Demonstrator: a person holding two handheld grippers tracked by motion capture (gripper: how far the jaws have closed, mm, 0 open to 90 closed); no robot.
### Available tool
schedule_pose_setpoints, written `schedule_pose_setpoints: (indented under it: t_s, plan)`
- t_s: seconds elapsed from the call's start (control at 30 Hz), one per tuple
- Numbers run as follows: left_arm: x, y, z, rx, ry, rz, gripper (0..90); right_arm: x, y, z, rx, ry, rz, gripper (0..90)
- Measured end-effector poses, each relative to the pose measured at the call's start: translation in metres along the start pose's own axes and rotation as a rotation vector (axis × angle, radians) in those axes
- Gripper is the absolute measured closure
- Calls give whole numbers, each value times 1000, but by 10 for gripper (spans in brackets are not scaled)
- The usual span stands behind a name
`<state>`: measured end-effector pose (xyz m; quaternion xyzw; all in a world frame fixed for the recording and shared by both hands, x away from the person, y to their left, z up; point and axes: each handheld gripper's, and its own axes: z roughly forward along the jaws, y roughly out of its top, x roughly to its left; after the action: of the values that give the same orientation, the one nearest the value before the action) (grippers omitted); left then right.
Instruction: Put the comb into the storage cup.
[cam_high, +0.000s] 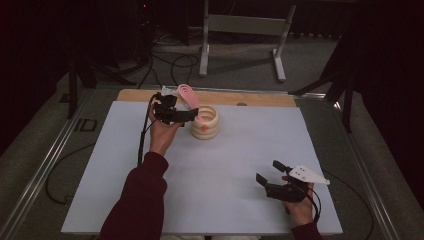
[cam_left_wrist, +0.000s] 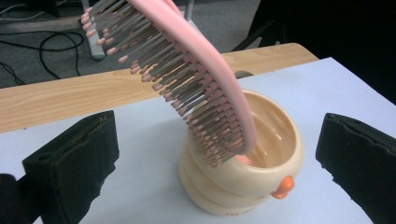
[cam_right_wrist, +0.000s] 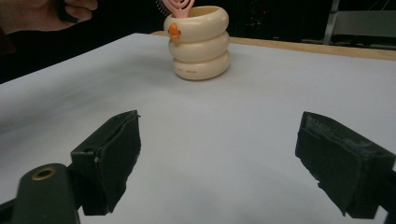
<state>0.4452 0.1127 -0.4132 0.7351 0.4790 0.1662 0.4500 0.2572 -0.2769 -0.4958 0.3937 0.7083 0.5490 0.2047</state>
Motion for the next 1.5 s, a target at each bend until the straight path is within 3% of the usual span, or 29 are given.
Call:
schedule_pose_setpoints:
  t_s: [0.47,1.0,1.23,1.5]
  plan:
    - [5,-6,-20,3,-44,38,2,0,0,1,2,1,0,142]
    - [-7,-17,-37,50,-113,157,2,1,0,1,5,3,-5,142]
    - [-13,-21,-49,49,-131,205,2,1,0,1,5,3,-6,142]
    - [-9,-31,-65,42,-140,220,2,2,0,1,6,5,-2,142]
